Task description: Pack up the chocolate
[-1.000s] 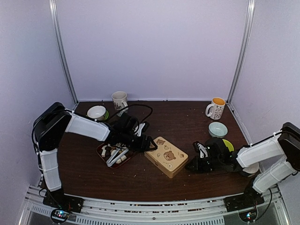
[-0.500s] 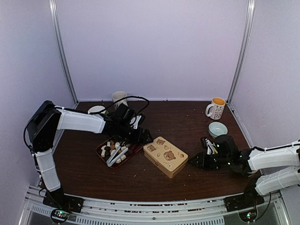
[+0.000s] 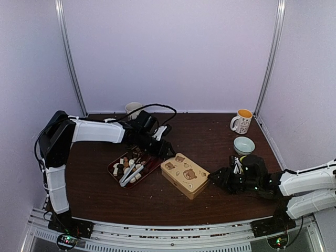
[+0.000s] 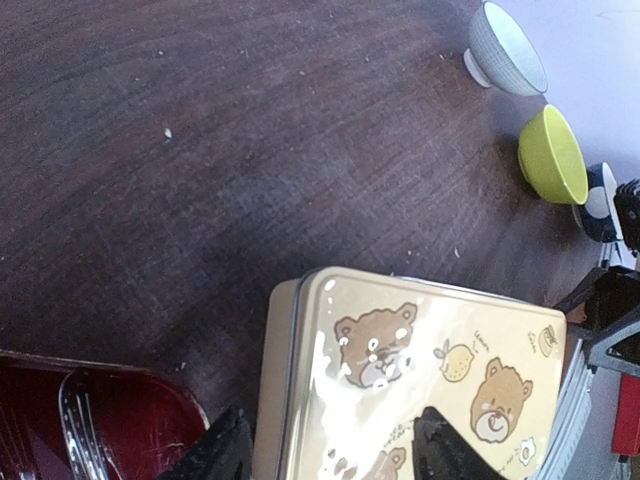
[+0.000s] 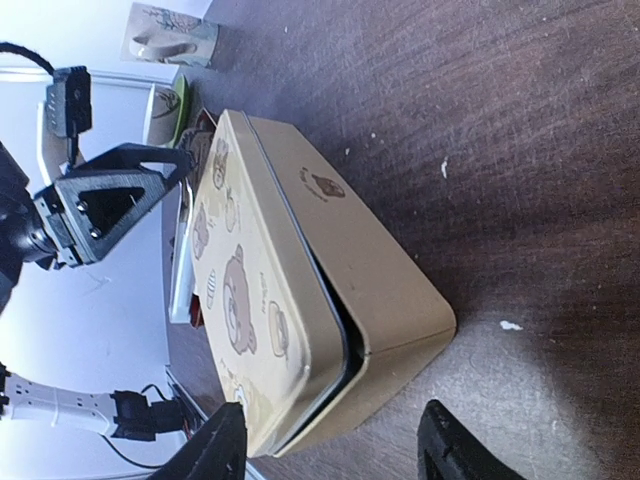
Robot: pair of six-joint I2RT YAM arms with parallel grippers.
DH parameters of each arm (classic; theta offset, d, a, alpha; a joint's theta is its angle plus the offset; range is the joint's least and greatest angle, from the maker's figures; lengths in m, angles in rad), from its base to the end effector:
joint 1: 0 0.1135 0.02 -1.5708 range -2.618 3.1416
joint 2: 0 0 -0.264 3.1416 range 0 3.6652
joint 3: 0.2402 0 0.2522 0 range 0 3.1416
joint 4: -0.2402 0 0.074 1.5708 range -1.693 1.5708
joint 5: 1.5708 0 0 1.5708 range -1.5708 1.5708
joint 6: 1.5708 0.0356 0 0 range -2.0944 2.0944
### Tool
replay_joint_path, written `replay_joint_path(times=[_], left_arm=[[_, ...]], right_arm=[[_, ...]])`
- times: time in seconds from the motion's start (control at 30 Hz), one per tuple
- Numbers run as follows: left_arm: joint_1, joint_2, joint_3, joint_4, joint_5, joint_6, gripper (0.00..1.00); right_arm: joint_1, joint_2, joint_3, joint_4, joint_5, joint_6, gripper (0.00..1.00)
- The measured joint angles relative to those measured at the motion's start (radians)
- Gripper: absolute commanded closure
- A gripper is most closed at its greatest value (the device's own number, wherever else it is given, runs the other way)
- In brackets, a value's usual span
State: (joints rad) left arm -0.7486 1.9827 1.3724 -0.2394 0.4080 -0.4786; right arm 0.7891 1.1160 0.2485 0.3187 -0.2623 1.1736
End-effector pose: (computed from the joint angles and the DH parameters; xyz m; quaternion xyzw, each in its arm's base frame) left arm 0.3063 -0.3039 0.1841 0.1942 0.8983 -0.3539 0.1733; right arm 0.1348 0.1489 0.1461 0.1025 0.8611 0.4664 0.1747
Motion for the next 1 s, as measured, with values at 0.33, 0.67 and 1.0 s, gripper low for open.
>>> replay_joint_path(times=[0.33,0.67,1.0], left_arm=[[0.001,0.072,0.014,-0.024,0.076,0.018,0.50],[-0.009,0.080,0.002,-0.008,0.105,0.018,0.54],[-0.013,0.106,0.056,-0.039,0.069,0.037,0.53]], right_arm=[[0.051,0.132,0.044,0.125,0.051,0.111,0.43],[0.052,0.223,0.050,0.149,0.069,0.168,0.59],[0.051,0.277,0.043,0.238,0.076,0.211,0.74]])
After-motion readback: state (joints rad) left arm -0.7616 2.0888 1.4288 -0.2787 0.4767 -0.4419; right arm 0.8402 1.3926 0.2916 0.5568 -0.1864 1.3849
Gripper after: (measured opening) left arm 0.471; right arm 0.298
